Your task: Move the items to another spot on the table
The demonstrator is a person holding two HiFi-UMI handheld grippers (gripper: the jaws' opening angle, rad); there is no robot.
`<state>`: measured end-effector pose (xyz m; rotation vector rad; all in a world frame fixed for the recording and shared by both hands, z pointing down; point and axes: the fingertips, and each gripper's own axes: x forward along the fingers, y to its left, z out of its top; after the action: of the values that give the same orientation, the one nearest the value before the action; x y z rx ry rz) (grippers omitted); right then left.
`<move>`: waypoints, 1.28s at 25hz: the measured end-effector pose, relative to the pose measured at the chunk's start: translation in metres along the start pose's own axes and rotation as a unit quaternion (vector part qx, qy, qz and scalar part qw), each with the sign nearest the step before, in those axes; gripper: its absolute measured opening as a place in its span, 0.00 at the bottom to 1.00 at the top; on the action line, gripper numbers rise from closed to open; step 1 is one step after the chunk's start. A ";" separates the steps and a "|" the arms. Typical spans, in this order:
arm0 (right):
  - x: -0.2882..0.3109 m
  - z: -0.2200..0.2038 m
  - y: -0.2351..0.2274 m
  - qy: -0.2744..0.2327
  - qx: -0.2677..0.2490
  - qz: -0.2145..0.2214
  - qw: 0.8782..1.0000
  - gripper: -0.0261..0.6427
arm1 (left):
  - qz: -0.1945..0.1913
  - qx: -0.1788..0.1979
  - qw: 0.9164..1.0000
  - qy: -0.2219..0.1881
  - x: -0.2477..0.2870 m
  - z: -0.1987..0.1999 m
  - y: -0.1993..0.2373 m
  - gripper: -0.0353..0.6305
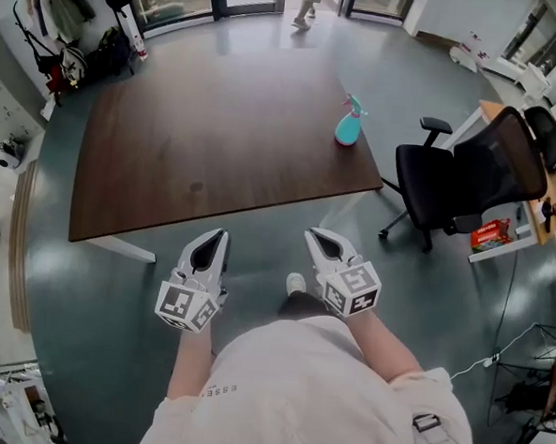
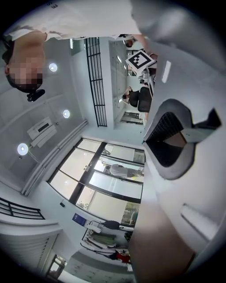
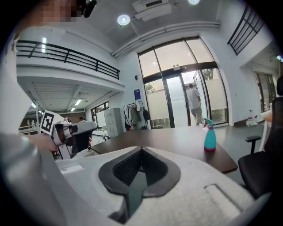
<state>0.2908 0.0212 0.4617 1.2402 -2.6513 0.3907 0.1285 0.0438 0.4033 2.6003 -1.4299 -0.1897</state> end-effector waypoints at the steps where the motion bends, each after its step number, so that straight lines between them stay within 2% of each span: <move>1: 0.006 0.005 -0.016 0.004 0.001 0.006 1.000 0.03 | 0.006 0.000 1.000 -0.001 0.018 0.004 0.001 0.08; 6: 0.026 0.027 -0.091 0.012 -0.016 0.027 0.999 0.03 | 0.009 0.016 1.000 -0.006 0.104 0.007 -0.004 0.08; 10: 0.036 0.041 -0.148 0.007 -0.004 0.013 1.000 0.03 | 0.010 0.010 1.000 -0.005 0.158 0.009 -0.009 0.08; 15: 0.047 0.061 -0.189 -0.009 0.004 -0.011 1.000 0.03 | -0.006 0.006 1.000 0.018 0.199 0.008 -0.004 0.08; 22: 0.070 0.075 -0.251 -0.017 0.025 -0.058 0.998 0.03 | -0.052 -0.011 0.998 0.043 0.279 -0.005 0.013 0.08; 27: 0.096 0.087 -0.294 -0.017 0.041 -0.086 0.995 0.03 | -0.098 -0.017 0.992 0.076 0.347 -0.017 0.026 0.08; 28: 0.103 0.089 -0.302 -0.016 0.043 -0.085 0.995 0.04 | -0.103 -0.017 0.991 0.081 0.358 -0.018 0.029 0.08; 30: 0.118 0.092 -0.316 -0.012 0.038 -0.082 0.996 0.19 | -0.113 -0.018 0.990 0.084 0.380 -0.020 0.035 0.08; 32: 0.131 0.095 -0.330 -0.009 0.025 -0.087 0.996 0.24 | -0.123 -0.018 0.989 0.084 0.398 -0.026 0.041 0.08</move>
<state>0.4578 -0.3067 0.4594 1.4829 -2.5356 0.4222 0.3113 -0.3123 0.4249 2.6838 -1.0412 -0.0251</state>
